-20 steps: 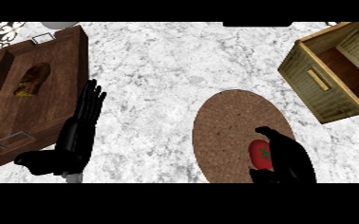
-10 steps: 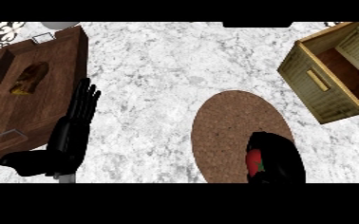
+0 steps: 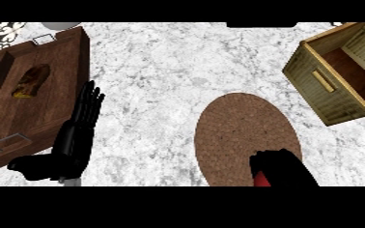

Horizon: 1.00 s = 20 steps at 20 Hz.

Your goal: Pick the tomato from the placemat and place it in the basket

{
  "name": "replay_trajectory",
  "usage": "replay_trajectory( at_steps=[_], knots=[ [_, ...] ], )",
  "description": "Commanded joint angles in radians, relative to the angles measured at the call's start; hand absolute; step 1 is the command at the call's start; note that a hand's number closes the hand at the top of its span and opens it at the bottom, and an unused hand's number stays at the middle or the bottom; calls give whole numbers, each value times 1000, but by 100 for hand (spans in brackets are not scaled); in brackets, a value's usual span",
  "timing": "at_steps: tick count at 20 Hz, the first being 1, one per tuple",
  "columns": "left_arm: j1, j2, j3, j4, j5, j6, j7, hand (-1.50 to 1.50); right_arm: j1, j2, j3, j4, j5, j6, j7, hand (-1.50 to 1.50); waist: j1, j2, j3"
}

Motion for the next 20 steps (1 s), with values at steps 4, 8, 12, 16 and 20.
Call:
replay_trajectory(
  at_steps=[4,8,12,16,20],
  knots=[
    [-16,38,78,45,5,-13,-28,0,152,-212,-55,-48,-11,-282,-411,150,-21,5,-1],
    [-12,39,95,34,29,-25,-19,0,249,-256,-166,-199,-218,-266,-502,150,-26,5,-3],
    [24,24,52,-23,-5,13,7,0,305,-262,-303,-378,-510,-211,-539,150,-42,0,-3],
    [9,51,98,-23,16,8,30,0,387,-321,-479,-541,-718,-175,-589,150,-56,0,-3],
    [36,24,73,-39,9,23,20,0,482,-350,-689,-644,-947,-105,-571,150,-59,-1,-4]
  ],
)
